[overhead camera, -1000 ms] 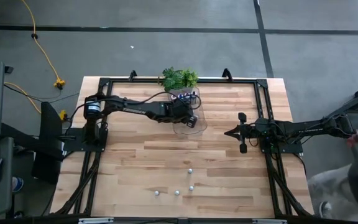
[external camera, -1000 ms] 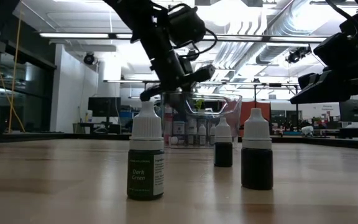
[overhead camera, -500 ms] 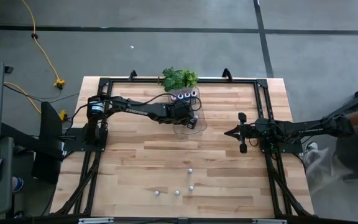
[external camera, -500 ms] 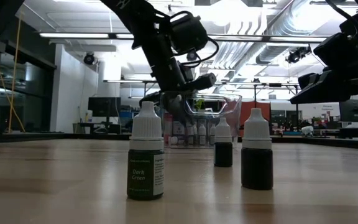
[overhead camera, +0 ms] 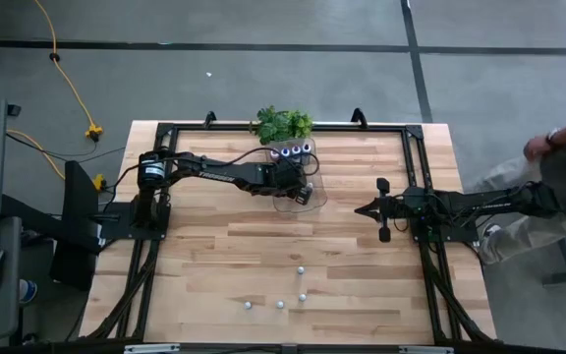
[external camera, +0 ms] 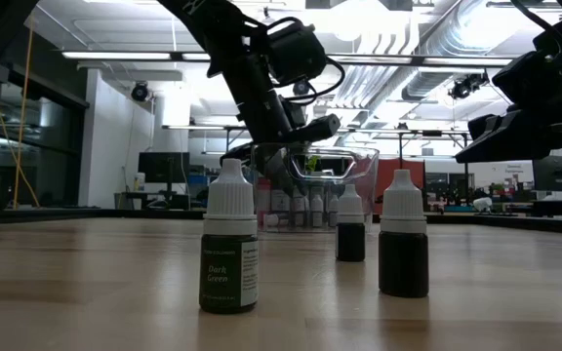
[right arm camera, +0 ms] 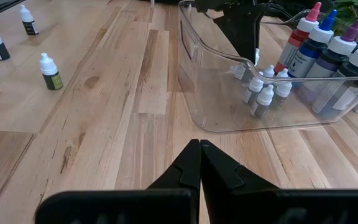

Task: Pick & Place food coloring
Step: Put the small red food coloring bottle into the transparent bin

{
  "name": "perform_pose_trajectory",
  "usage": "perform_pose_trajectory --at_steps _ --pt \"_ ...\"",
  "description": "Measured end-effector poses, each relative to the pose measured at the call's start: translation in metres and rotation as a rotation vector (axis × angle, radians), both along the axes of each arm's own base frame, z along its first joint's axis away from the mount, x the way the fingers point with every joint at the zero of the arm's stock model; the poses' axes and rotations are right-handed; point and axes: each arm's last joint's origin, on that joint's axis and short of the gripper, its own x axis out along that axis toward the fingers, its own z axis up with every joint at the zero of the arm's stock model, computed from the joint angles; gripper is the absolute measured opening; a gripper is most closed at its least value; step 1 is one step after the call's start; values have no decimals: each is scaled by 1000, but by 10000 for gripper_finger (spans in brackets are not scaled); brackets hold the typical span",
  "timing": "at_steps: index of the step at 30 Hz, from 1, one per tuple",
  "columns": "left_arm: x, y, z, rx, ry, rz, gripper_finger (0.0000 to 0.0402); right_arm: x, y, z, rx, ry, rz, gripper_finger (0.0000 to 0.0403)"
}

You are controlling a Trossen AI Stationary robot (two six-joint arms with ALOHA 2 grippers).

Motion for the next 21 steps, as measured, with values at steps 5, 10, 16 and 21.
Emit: perform_pose_trajectory --at_steps 5,10,16,21 --pt "1 0 -5 -1 11 0 74 0 0 0 0 0 0 0" --pt "4 1 -11 14 22 -17 74 0 0 0 0 0 0 0" --pt "5 1 -9 25 -1 -14 75 0 0 0 0 0 0 0" --pt "5 1 -9 54 15 -44 75 0 0 0 0 1 0 0"
